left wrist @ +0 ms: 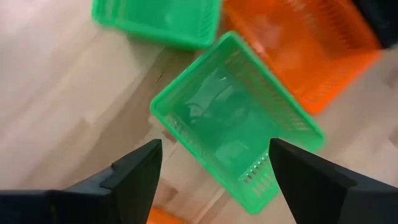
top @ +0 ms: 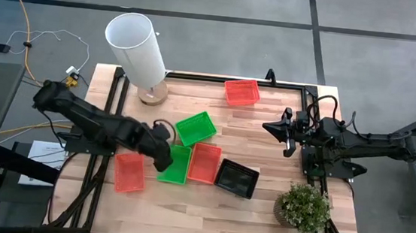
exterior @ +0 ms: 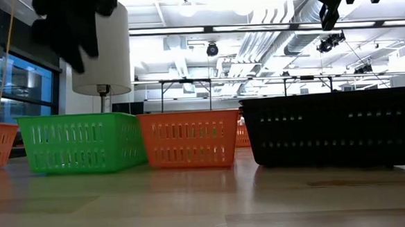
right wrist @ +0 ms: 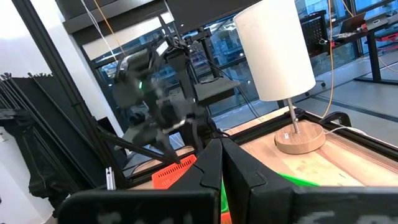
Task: Stack baskets by color
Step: Stack the green bin on the green bin
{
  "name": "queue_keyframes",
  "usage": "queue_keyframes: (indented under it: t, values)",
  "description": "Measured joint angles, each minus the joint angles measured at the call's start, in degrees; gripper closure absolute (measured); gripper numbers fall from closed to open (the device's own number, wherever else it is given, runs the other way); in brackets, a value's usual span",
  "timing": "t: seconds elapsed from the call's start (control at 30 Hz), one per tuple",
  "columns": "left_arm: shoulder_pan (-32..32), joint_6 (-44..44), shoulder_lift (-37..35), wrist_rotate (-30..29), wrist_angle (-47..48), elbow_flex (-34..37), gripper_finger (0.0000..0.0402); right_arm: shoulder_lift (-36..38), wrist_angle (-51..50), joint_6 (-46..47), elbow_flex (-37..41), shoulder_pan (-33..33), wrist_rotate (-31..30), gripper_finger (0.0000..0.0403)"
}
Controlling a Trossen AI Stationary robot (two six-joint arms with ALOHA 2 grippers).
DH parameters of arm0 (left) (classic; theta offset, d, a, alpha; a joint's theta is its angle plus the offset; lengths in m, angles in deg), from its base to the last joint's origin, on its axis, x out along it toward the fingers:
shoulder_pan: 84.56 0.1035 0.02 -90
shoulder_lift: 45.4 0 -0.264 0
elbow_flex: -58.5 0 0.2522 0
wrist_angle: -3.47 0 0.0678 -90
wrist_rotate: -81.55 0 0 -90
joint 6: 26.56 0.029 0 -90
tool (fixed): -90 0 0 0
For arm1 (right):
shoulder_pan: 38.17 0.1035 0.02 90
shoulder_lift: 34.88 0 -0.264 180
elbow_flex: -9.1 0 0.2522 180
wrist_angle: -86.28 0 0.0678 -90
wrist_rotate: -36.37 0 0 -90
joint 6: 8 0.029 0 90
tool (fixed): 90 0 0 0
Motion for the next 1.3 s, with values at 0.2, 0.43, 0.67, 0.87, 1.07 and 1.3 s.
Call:
queue_keyframes:
  t: [0.2, 0.43, 0.67, 0.87, 1.07, 1.3]
  values:
    - [-1.01, -10.74, 6.64, 1.41, -2.57, 2.87, 0.0120, 0.00, -0.11, -0.23, 0.00, 0.00, -0.02, 0.0403]
    - [2.32, -15.66, 8.73, 3.45, -6.01, 8.75, 0.0120, 0.00, -0.17, -0.39, 0.00, -0.02, -0.04, 0.0403]
    - [4.94, -14.64, 8.72, 6.76, -18.70, 15.00, 0.0120, 0.00, -0.17, -0.43, 0.00, 0.00, -0.04, 0.0403]
    - [5.37, -14.58, 9.43, 7.93, -21.51, 17.58, 0.0134, 0.00, -0.33, -0.45, 0.00, -0.04, -0.04, 0.0403]
    - [5.37, -9.70, 9.41, 11.39, -21.35, 17.85, 0.0245, 0.01, -0.61, -0.60, 0.00, -0.04, -0.07, 0.0403]
    - [5.37, -3.10, 7.29, 13.60, -20.86, 17.85, 0.0389, 0.01, -0.70, -1.73, 0.00, -0.04, -0.07, 0.0403]
